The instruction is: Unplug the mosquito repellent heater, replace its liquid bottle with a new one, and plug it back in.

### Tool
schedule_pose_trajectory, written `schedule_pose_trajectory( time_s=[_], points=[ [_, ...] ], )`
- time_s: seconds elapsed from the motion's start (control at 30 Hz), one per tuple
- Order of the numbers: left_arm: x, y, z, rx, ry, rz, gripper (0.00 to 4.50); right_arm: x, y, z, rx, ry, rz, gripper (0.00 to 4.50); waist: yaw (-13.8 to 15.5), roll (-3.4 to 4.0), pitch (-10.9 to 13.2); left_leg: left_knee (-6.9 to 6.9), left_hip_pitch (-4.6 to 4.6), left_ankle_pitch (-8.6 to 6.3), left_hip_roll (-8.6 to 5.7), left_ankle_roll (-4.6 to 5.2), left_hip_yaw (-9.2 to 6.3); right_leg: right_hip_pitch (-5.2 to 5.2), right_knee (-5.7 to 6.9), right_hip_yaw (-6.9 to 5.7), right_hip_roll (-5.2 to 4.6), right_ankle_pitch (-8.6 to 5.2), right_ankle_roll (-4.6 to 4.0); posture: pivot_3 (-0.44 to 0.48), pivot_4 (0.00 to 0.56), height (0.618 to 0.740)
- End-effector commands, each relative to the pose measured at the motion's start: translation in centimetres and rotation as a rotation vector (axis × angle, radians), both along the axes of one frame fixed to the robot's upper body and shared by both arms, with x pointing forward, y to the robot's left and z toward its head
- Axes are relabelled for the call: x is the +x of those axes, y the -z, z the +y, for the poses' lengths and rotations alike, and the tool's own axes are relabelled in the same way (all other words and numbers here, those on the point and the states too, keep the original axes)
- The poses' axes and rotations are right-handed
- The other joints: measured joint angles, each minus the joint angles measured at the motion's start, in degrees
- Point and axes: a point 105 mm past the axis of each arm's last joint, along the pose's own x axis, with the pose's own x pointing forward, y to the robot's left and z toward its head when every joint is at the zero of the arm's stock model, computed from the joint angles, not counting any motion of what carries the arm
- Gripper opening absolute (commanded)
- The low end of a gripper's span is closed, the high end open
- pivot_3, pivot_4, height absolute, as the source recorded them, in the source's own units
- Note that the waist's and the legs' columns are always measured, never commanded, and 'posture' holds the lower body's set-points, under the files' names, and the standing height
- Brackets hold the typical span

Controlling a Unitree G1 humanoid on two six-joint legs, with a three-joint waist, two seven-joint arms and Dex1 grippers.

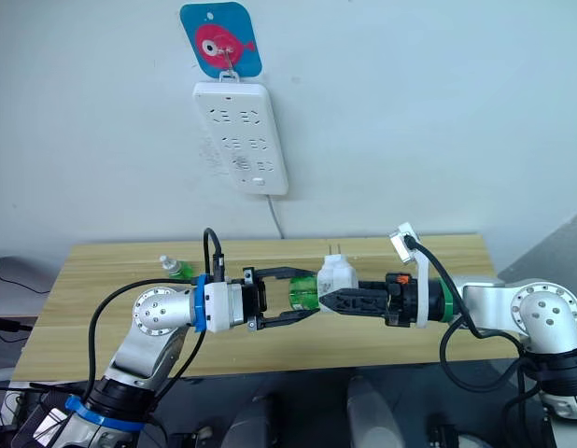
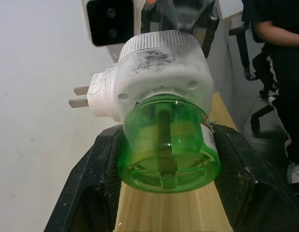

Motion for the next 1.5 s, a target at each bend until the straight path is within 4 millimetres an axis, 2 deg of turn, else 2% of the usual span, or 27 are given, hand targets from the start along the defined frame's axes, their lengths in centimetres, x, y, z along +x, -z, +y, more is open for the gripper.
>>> schedule_pose_trajectory(
  time_s=[0.03, 0.17, 0.23, 0.33, 0.4, 0.43, 0.53, 0.6, 0.73, 0.8, 0.97, 1.03, 1.23, 1.43, 1.5],
  points=[
    [-0.9, -0.7, -0.6, -0.010, 0.049, -0.046, 2.26, -0.5, -1.0, 0.7, 0.041, -0.041, -0.027, 3.16, 0.0, 0.00, 0.0, 0.00, 0.00, 0.00, 0.00, 0.00, -0.01, 0.00, 0.00, 0.00, 0.00, 0.00, 0.00, -0.215, 0.226, 0.740],
    [-0.9, -0.6, -0.6, -0.007, 0.050, -0.046, 2.26, -0.7, -1.0, 1.0, 0.054, -0.062, -0.018, 3.06, 0.0, 0.00, 0.0, 0.01, 0.01, 0.00, 0.00, 0.00, -0.02, 0.00, 0.02, -0.01, 0.01, -0.01, 0.01, -0.214, 0.230, 0.740],
    [-1.6, -0.4, -0.8, 0.021, 0.098, 0.010, 2.26, -0.9, -1.0, 1.0, 0.051, -0.073, -0.016, 3.06, 0.0, 0.00, 0.0, 0.01, 0.01, 0.00, 0.00, 0.00, -0.01, 0.01, 0.01, -0.01, 0.01, -0.01, 0.02, -0.214, 0.231, 0.740],
    [-1.9, -0.2, -1.0, 0.070, 0.111, 0.247, 2.26, -1.0, -0.9, 1.0, 0.044, -0.077, -0.023, 3.06, -0.1, 0.00, 0.0, 0.00, 0.01, 0.00, 0.01, 0.00, -0.03, 0.01, 0.03, -0.02, 0.01, -0.01, 0.02, -0.212, 0.236, 0.740],
    [-1.6, -0.8, -0.4, 0.080, 0.126, 0.660, 2.26, -1.2, -1.0, 0.9, 0.034, -0.086, -0.034, 3.06, -0.1, -0.05, 0.0, 0.00, 0.01, 0.00, 0.01, 0.00, -0.07, 0.01, 0.03, -0.04, 0.01, -0.03, 0.05, -0.207, 0.238, 0.740],
    [-1.9, -1.0, 0.1, 0.123, 0.161, 0.800, 2.26, -1.3, -1.0, 0.8, 0.029, -0.091, -0.038, 3.06, -0.2, -0.05, 0.0, 0.01, -0.01, 0.00, 0.01, 0.00, -0.18, 0.01, 0.09, -0.13, 0.02, -0.08, 0.13, -0.208, 0.238, 0.740],
    [-1.1, -1.6, 1.3, 0.176, 0.168, 0.893, 2.26, -1.4, -0.9, 0.8, 0.024, -0.096, -0.043, 3.06, -0.2, -0.03, 0.0, 0.02, 0.00, 0.00, 0.00, 0.00, -0.24, 0.01, 0.11, -0.20, 0.06, -0.10, 0.16, -0.215, 0.238, 0.740],
    [0.0, -2.0, 1.3, 0.166, 0.137, 0.860, 2.26, -1.4, -0.9, 0.8, 0.024, -0.096, -0.046, 3.06, -0.1, -0.03, 0.0, 0.01, 0.00, 0.00, 0.01, 0.00, -0.21, 0.01, 0.08, -0.19, 0.06, -0.10, 0.16, -0.217, 0.240, 0.740],
    [0.6, -2.1, 0.8, 0.161, 0.121, 0.748, 2.26, -1.3, -0.9, 0.8, 0.030, -0.086, -0.050, 3.06, -0.1, -0.03, 0.0, -0.02, 0.00, 0.00, 0.03, 0.00, -0.19, 0.01, 0.01, -0.18, 0.06, -0.06, 0.10, -0.223, 0.241, 0.740],
    [0.7, -2.0, 0.4, 0.150, 0.120, 0.645, 2.98, -1.3, -0.9, 0.8, 0.035, -0.077, -0.048, 3.06, 0.0, -0.04, 0.0, -0.03, -0.01, 0.00, 0.03, 0.00, -0.20, 0.01, -0.02, -0.19, 0.06, -0.03, 0.05, -0.223, 0.241, 0.740],
    [0.4, -0.5, 0.5, 0.156, 0.079, 0.331, 4.46, -1.1, -1.0, 0.6, 0.044, -0.046, -0.039, 3.06, 0.1, -0.04, 0.0, -0.04, -0.02, 0.00, 0.03, 0.00, -0.12, 0.01, -0.10, -0.11, 0.04, 0.03, -0.05, -0.229, 0.244, 0.740],
    [0.1, -0.1, 0.9, 0.128, 0.051, 0.218, 4.48, -1.1, -0.9, 0.5, 0.042, -0.038, -0.037, 3.06, 0.1, -0.04, 0.0, -0.04, -0.02, 0.00, 0.03, 0.00, -0.12, 0.01, -0.10, -0.11, 0.04, 0.03, -0.06, -0.229, 0.245, 0.740],
    [-0.1, -0.8, 1.0, -0.021, -0.026, -0.064, 4.48, -0.9, -1.0, 0.4, 0.042, -0.027, -0.039, 3.06, 0.9, -0.04, 0.0, 0.02, -0.03, 0.00, 0.02, 0.00, -0.03, 0.02, -0.14, -0.03, 0.01, 0.01, -0.01, -0.227, 0.246, 0.740],
    [-1.4, 0.5, 0.6, -0.011, -0.004, -0.102, 4.48, -0.8, -1.1, 0.4, 0.044, -0.028, -0.042, 3.06, 1.0, -0.03, 0.0, -0.01, -0.03, -0.01, 0.03, 0.02, 0.01, 0.05, -0.28, 0.01, 0.01, 0.06, 0.06, -0.227, 0.245, 0.740],
    [-1.2, 0.5, 0.4, -0.012, -0.004, -0.095, 4.10, -0.8, -1.2, 0.5, 0.044, -0.028, -0.043, 3.06, 1.1, -0.03, 0.0, -0.01, -0.05, -0.01, 0.03, 0.02, -0.02, 0.05, -0.29, -0.02, 0.01, 0.08, 0.04, -0.227, 0.245, 0.740]
  ],
)
